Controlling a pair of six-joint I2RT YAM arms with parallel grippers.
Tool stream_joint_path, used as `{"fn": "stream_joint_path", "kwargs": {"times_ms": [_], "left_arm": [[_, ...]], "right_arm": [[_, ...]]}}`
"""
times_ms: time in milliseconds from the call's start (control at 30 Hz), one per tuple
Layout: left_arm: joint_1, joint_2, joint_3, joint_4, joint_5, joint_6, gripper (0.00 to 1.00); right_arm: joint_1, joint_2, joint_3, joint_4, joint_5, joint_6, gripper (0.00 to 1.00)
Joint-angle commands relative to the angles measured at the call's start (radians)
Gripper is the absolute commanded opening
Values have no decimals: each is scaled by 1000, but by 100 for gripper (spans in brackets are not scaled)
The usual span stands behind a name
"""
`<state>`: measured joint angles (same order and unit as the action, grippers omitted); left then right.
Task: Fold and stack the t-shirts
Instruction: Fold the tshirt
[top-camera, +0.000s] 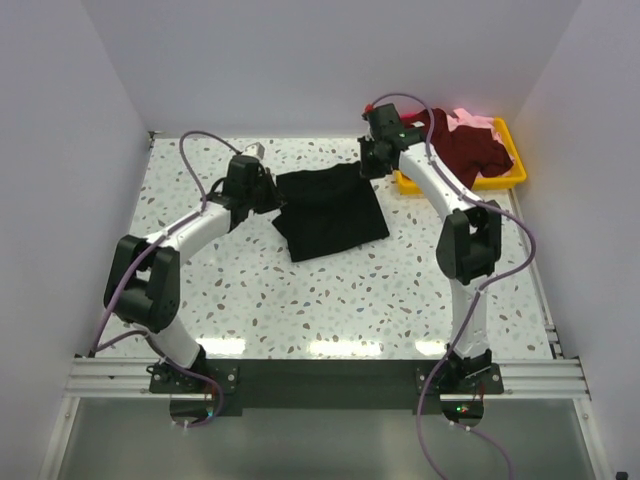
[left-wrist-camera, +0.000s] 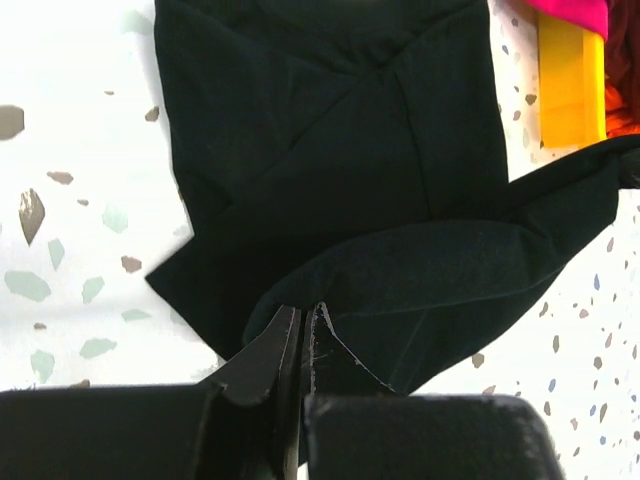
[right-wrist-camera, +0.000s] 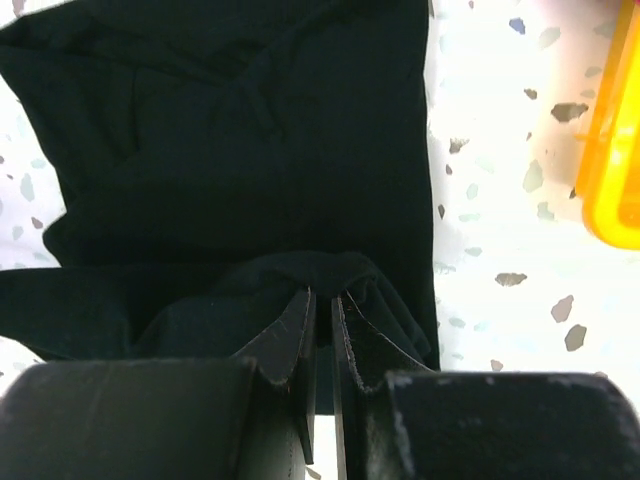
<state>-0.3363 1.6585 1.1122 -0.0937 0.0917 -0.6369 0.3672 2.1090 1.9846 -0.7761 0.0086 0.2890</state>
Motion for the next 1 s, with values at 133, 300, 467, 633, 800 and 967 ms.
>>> {"fn": "stream_joint_path", "kwargs": {"times_ms": [133,300,467,633,800,967], "left_arm": [[48,130,198,49,11,23,0],[83,309,415,-20,-43,8,42],[85,296,434,-21,-114,3,100],[85,201,292,29,-110,16,100],[85,132,131,77,-63,23,100],[85,84,5,185,3,25,100]], "right_arm": [[-25,106,253,12,8,-1,0],[-68,253,402,67,-7,71,54],[-88,202,326,98,-41,59,99],[-85,-1,-31,256,-58,24,99],[-80,-134,-217,322,-136,-2,96],[-45,-195,-348,365,-171,-19,94]]}}
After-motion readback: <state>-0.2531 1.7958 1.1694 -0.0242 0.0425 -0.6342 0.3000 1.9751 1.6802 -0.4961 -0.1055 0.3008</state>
